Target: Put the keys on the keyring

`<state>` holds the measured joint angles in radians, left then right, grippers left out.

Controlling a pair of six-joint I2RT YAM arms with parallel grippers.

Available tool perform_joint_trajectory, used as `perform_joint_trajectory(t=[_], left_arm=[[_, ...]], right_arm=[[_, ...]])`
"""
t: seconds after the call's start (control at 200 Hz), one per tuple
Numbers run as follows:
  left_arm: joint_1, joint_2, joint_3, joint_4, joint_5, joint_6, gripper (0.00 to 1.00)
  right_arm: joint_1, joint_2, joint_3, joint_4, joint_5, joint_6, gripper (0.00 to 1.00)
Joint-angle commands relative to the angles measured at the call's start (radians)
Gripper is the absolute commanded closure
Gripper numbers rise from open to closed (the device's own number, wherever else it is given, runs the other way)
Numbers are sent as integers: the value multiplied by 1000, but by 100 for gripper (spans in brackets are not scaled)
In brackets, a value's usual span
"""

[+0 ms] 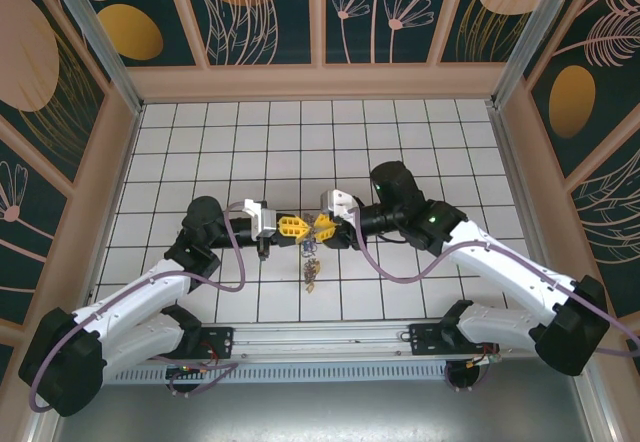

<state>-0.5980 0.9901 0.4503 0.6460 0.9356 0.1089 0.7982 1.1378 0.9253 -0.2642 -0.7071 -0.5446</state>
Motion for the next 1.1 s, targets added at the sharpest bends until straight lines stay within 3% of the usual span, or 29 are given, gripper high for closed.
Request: perform_joint_trajectory(t=[0.0, 0.385, 0.651, 0.746, 0.911, 1.096], left_arm=[[-5, -8, 13, 76, 26, -18, 100], [-4, 15, 25, 76, 36, -17, 100], [-4, 7, 25, 55, 16, -20, 100], [-5, -23, 43, -96, -9, 67, 99], [-3, -42, 125, -489, -90, 303, 81], [-4, -25, 153, -610, -108, 349, 79]], right_arm=[[5, 20, 25, 38, -47, -23, 75], [15, 31, 41, 49, -34, -28, 78], [16, 22, 35, 11, -14, -43, 100], [18, 17, 45, -27, 31, -55, 100], [50, 37, 98, -137, 143, -96, 100], [101, 89, 156, -200, 245, -124, 100]])
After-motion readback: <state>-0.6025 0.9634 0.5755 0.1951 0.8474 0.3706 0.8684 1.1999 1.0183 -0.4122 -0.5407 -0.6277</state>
